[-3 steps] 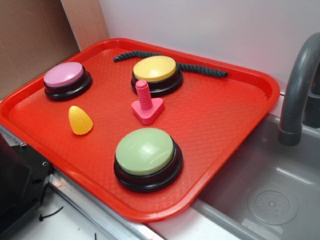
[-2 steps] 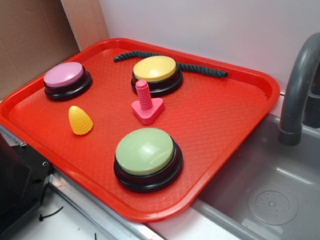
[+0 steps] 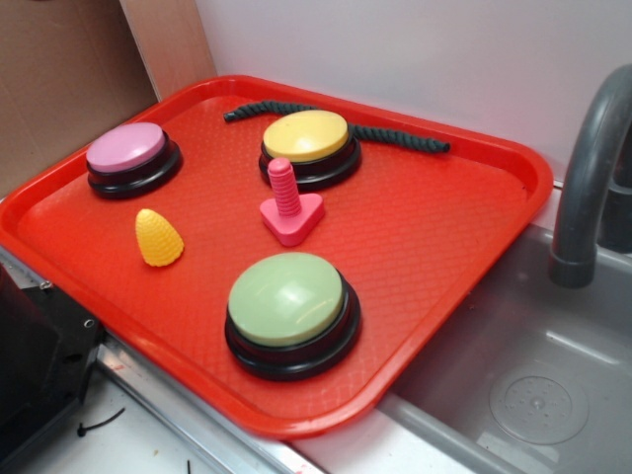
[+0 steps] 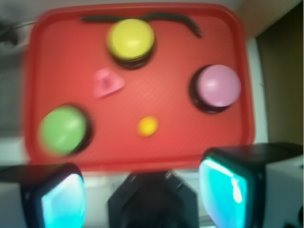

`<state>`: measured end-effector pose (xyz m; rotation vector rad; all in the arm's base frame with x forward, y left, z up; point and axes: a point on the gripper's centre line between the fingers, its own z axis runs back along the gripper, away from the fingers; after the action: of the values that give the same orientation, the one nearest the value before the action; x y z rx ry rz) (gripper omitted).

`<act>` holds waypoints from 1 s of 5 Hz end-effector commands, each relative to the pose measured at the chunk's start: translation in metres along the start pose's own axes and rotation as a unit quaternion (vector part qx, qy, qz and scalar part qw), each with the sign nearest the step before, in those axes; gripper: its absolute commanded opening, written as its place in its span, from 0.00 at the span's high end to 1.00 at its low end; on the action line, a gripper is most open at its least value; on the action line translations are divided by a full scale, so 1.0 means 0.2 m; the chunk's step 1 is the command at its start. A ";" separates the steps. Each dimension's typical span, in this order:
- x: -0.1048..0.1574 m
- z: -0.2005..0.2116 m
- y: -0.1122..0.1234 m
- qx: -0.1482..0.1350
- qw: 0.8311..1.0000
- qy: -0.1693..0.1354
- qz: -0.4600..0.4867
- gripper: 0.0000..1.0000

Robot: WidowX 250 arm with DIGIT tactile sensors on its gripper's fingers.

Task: Push the pink button.

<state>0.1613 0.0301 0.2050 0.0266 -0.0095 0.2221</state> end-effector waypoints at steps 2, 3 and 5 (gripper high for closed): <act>0.23 -0.45 0.41 0.026 0.978 -0.062 0.195 0.00; 0.23 -0.55 0.47 0.035 0.974 -0.058 0.217 0.00; 0.35 -0.75 0.50 0.005 0.986 -0.043 0.159 0.00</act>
<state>0.2109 0.1346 0.0504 0.0309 -0.0653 0.5278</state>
